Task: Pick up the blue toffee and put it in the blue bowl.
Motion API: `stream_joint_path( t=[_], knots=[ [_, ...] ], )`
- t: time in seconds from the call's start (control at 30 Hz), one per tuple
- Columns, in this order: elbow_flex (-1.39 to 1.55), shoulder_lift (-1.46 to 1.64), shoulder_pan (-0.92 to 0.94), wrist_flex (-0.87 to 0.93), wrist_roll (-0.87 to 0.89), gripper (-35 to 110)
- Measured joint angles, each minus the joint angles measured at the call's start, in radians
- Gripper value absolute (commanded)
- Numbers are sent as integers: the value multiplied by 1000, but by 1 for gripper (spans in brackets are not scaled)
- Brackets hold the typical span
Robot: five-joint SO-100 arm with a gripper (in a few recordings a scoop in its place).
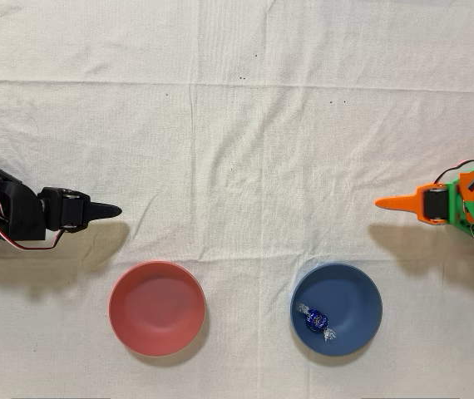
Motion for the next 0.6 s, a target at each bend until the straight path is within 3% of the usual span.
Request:
stream_joint_path(
  t=[0.6],
  knots=[
    [64,15,20,158,-278,0]
  ],
)
